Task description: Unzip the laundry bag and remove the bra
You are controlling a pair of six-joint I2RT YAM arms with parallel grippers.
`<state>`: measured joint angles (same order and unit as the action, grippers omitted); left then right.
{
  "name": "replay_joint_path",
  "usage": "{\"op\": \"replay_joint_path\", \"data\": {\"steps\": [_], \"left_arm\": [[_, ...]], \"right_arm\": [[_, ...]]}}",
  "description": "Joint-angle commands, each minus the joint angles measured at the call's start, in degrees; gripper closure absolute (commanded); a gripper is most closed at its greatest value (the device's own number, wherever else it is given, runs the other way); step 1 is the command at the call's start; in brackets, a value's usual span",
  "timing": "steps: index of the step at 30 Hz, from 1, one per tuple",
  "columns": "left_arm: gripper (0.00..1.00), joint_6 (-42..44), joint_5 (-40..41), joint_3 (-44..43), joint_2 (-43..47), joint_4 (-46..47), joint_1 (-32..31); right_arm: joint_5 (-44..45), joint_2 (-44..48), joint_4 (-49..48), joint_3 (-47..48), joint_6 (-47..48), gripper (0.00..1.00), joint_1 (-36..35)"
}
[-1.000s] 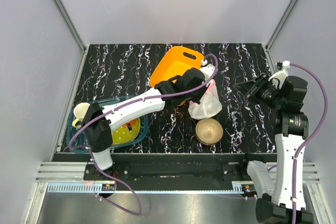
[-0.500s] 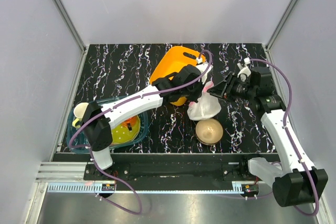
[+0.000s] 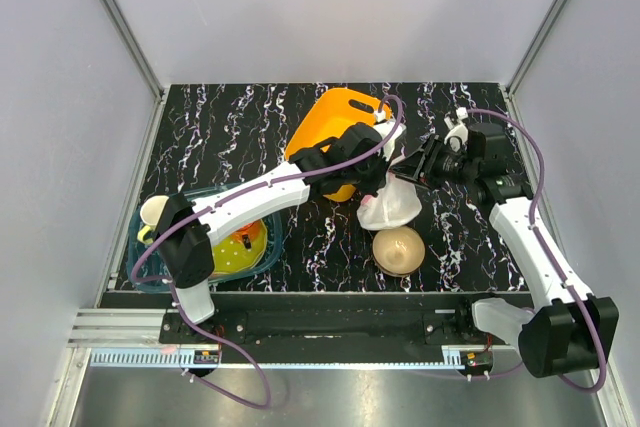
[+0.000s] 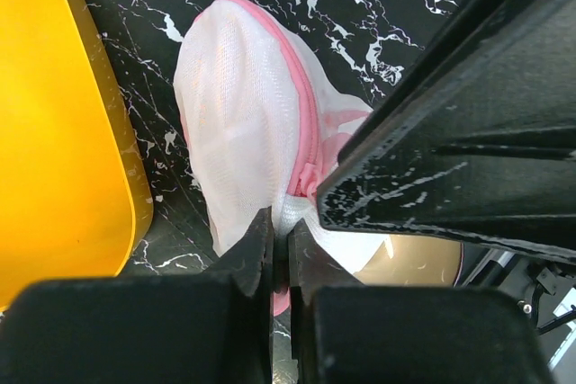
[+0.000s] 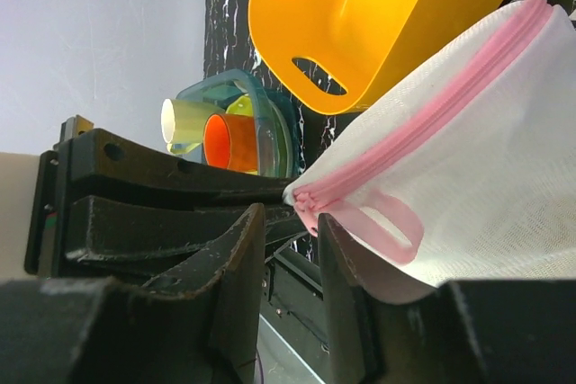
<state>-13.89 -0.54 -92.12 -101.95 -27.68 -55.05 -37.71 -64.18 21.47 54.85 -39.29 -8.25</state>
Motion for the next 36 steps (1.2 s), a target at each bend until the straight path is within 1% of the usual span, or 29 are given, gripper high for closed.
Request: {"op": "replay_joint_path", "data": {"steps": [1, 4, 7, 10, 13, 14, 16, 17, 18, 19, 20, 23, 27, 30, 31, 33, 35, 36], "left_arm": [[1.0, -1.5, -2.5, -1.0, 3.2, 2.0, 0.0], [1.0, -1.6, -3.2, -0.7, 3.4, 2.1, 0.1], [1.0, -1.8, -3.8, -0.5, 3.6, 2.3, 0.2], [1.0, -1.8, -4.2, -0.5, 3.6, 2.2, 0.2], [1.0, -1.8, -4.4, -0.6, 3.6, 1.8, 0.2], [1.0, -1.8, -4.3, -0.5, 3.5, 1.8, 0.2], [1.0, -1.8, -4.1, -0.3, 3.6, 1.8, 0.3], [1.0, -1.8, -3.9, -0.2, 3.6, 1.8, 0.3], [1.0, -1.8, -4.3, 0.1, 3.7, 2.1, 0.4], [1.0, -1.0, -5.0, 0.4, 3.8, 2.1, 0.6], [1.0, -0.5, -5.3, 0.4, 3.9, 2.1, 0.6], [1.0, 2.0, -4.9, 0.9, 4.4, 1.1, 1.1], [1.0, 4.2, -5.6, 2.6, 5.4, 0.8, 2.8], [1.0, 5.8, -5.5, 4.2, 6.8, 0.8, 3.8], [1.0, 6.0, -5.5, 4.5, 7.1, 0.8, 4.1], [1.0, 6.1, -5.1, 5.1, 7.7, 0.8, 4.8], [1.0, 5.9, -3.8, 5.3, 8.1, 0.7, 5.0], [1.0, 5.9, -3.7, 5.4, 8.0, 0.7, 5.1]], "right_arm": [[0.9, -1.2, -3.5, -0.6, 1.0, 0.6, -0.8], [1.3, -1.7, -3.5, -1.1, 1.4, 0.58, -1.1], [1.3, -1.9, -3.5, -1.3, 1.5, 0.58, -1.1], [1.2, -1.9, -3.3, -1.4, 1.6, 0.6, -1.2], [1.1, -1.1, -3.0, -1.9, 1.5, 0.69, -1.2], [1.1, -0.8, -3.1, -2.1, 1.5, 0.74, -1.1], [0.5, -0.5, -3.2, -2.1, 1.2, 0.83, -1.1], [0.2, -0.5, -3.1, -2.2, 1.1, 0.92, -1.2], [0.1, -0.2, -3.0, -2.1, 1.1, 0.96, -1.2], [0.7, -0.1, -2.5, -1.9, 1.0, 0.99, -1.2], [1.2, 0.1, -2.1, -1.8, 1.1, 1.0, -1.2], [4.3, 0.9, 0.7, -0.6, 2.6, 1.0, -1.0], [5.7, 1.2, 3.0, 0.3, 4.0, 1.0, -0.1], [6.1, 1.3, 6.2, 1.0, 5.8, 1.0, 1.7], [6.2, 1.2, 6.8, 1.0, 6.1, 0.99, 3.1], [6.1, 1.6, 7.8, 1.0, 6.9, 0.9, 4.6], [4.8, 2.0, 7.6, 0.7, 6.4, 0.7, 6.1], [4.1, 2.0, 6.8, 0.9, 6.2, 0.69, 6.1]]}}
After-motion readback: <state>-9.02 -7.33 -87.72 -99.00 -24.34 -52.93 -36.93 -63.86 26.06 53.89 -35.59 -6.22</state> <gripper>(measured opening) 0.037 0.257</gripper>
